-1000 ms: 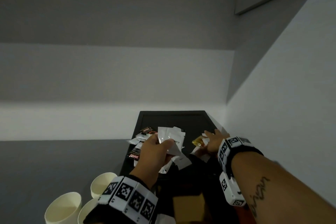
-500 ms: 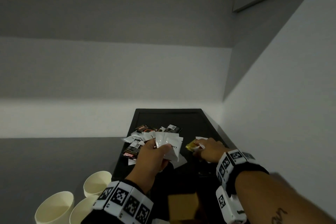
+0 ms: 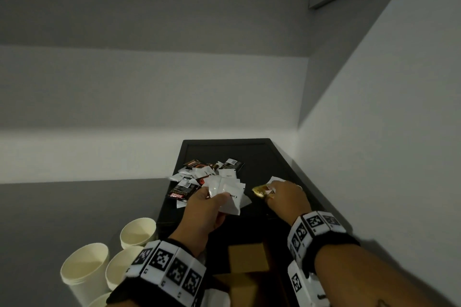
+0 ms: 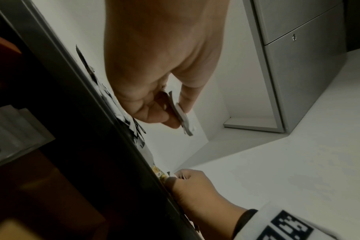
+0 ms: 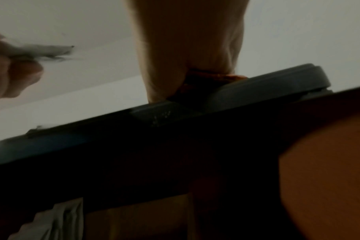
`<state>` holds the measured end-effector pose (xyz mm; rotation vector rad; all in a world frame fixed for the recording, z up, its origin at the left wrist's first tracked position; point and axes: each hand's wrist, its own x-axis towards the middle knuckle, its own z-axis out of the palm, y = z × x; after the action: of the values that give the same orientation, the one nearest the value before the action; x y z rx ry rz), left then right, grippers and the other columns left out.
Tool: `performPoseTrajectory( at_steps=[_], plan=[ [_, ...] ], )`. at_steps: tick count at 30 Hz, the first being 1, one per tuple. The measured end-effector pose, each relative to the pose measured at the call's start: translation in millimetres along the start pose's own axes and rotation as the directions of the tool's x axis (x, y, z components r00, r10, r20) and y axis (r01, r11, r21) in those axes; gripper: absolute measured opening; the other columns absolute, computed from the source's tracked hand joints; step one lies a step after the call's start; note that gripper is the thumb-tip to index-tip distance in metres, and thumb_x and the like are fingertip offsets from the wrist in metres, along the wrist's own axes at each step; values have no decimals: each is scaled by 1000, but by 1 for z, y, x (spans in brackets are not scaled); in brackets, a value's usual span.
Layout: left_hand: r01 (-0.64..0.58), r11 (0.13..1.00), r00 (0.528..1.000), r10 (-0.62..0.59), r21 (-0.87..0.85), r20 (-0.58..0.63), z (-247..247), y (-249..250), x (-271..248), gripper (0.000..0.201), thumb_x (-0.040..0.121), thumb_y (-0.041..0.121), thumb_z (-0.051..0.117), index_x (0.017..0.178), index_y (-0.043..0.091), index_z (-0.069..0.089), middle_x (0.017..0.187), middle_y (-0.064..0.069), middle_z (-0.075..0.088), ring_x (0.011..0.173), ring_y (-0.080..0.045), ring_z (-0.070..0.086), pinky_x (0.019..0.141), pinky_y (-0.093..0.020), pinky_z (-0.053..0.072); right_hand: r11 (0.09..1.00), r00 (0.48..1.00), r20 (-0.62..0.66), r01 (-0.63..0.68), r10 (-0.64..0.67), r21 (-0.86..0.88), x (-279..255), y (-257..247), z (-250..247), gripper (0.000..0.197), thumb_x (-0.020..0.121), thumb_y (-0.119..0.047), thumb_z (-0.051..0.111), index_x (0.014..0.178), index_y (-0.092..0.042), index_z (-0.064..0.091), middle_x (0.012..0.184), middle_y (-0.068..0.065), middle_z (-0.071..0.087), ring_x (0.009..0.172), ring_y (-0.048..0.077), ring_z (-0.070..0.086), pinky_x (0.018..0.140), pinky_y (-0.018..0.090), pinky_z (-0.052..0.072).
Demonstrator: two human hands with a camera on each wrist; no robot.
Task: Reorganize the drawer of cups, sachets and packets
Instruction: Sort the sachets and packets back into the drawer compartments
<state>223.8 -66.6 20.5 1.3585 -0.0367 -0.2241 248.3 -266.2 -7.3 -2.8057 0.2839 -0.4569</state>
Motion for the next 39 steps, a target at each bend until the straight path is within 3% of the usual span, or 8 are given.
performPoseTrajectory(
  at_steps=[5, 10, 14, 17, 21, 24, 29, 39],
  plan=[
    [-1, 999, 1000, 1, -36, -1, -9, 1, -10, 11, 90, 4, 55, 89, 13, 60, 78, -6, 62, 63, -14, 56, 42, -16, 44, 985, 998, -39, -38, 45, 168, -9, 3, -18, 23, 84, -23, 60, 96, -4, 65, 93, 12, 67, 86, 24, 62, 66, 22, 36],
    [57, 993, 998, -60, -102, -26, -14, -1, -14, 8, 91, 9, 56, 92, 16, 60, 87, -5, 63, 77, -16, 58, 55, -23, 44, 899, 985, -71, -112, 156, 424, -18, 8, -35, 23, 84, -25, 64, 96, -5, 67, 90, 11, 66, 79, 22, 58, 65, 28, 40],
    [132, 982, 991, -134, -133, -2, -6, -4, -17, 7, 90, 15, 59, 97, 13, 57, 90, -5, 58, 76, -16, 57, 54, -23, 45, 586, 954, 53, -224, 295, 779, -33, -1, -48, 8, 83, -15, 63, 82, -7, 66, 77, 14, 64, 65, 18, 56, 61, 29, 45],
    [140, 977, 987, -126, -162, 96, 4, -8, -23, 3, 92, 17, 56, 91, 15, 57, 85, -2, 61, 80, -15, 56, 64, -26, 44, 225, 919, 284, -349, 274, 910, -52, -13, -54, 8, 88, -13, 59, 86, -5, 61, 71, 9, 58, 60, 16, 53, 50, 22, 43],
    [143, 978, 953, -94, -154, 287, 14, -15, -31, 14, 91, 22, 52, 101, 20, 61, 89, 2, 70, 95, -18, 59, 86, -35, 42, -92, 839, 531, -524, 114, 847, -81, -25, -47, 6, 87, -13, 58, 88, -8, 59, 70, 9, 57, 56, 16, 51, 43, 22, 43],
    [151, 971, 926, -74, -184, 371, 17, -20, -35, 27, 90, 22, 49, 113, 13, 60, 96, -6, 70, 89, -21, 62, 81, -37, 49, -211, 791, 612, -602, -24, 770, -99, -33, -39, 10, 86, -13, 54, 85, -6, 61, 66, 10, 55, 52, 16, 52, 42, 20, 41],
    [144, 950, 977, -93, -276, 190, 11, -29, -37, 16, 93, 13, 51, 106, 10, 60, 95, -9, 71, 89, -22, 65, 74, -34, 51, -356, 750, 660, -631, -52, 689, -110, -29, -22, 21, 71, -19, 63, 87, -7, 62, 70, 11, 60, 55, 18, 56, 42, 20, 44],
    [107, 963, 992, -119, -249, -34, -4, -45, -42, 12, 93, 9, 51, 91, 12, 63, 85, -7, 69, 80, -20, 63, 63, -28, 50, -478, 727, 685, -587, 45, 654, -105, -23, -14, 22, 85, -26, 57, 95, -6, 60, 81, 14, 62, 64, 19, 58, 44, 19, 43]
  ],
)
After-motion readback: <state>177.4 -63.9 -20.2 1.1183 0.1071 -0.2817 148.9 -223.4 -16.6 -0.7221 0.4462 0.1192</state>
